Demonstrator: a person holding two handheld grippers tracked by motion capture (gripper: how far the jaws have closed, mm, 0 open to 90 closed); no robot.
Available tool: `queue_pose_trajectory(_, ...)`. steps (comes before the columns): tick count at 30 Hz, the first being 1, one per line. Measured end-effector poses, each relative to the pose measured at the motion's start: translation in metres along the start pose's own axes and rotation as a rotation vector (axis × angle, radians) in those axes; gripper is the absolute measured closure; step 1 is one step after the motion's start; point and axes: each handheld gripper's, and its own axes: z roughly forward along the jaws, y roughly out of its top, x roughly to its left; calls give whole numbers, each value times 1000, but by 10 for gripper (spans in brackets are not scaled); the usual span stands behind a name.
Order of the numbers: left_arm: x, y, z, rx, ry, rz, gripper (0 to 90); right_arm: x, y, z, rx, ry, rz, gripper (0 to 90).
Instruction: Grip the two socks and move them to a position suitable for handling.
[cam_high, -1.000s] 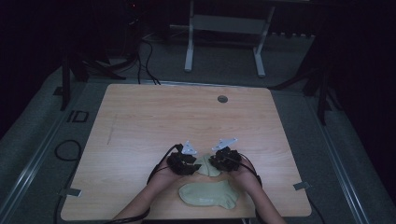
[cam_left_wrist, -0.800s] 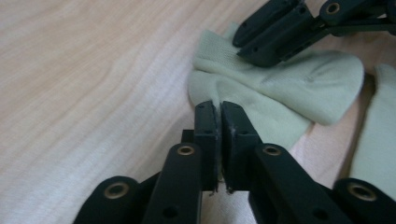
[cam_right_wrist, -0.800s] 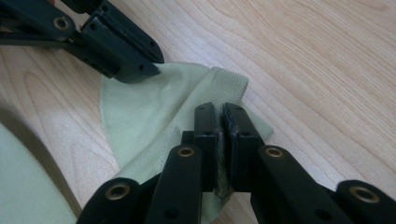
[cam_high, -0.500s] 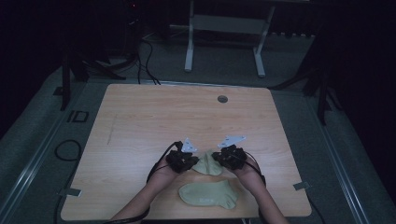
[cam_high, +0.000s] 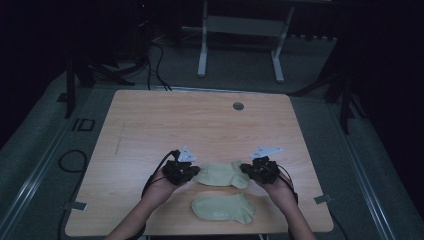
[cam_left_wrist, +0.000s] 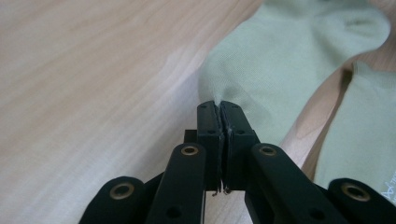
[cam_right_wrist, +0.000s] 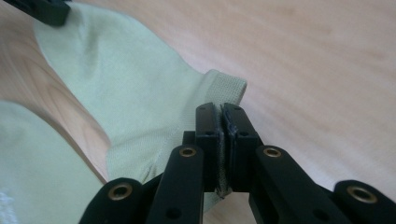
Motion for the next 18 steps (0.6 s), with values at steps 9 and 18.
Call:
queue_pose_trajectory(9, 1, -9, 16, 44, -6, 6, 872, -9, -17, 26, 61, -7, 25, 847)
queue_pose_trajectory(18, 5, -6, -2, -24, 22, -26, 719, -11, -8, 10, 27, -31, 28, 662)
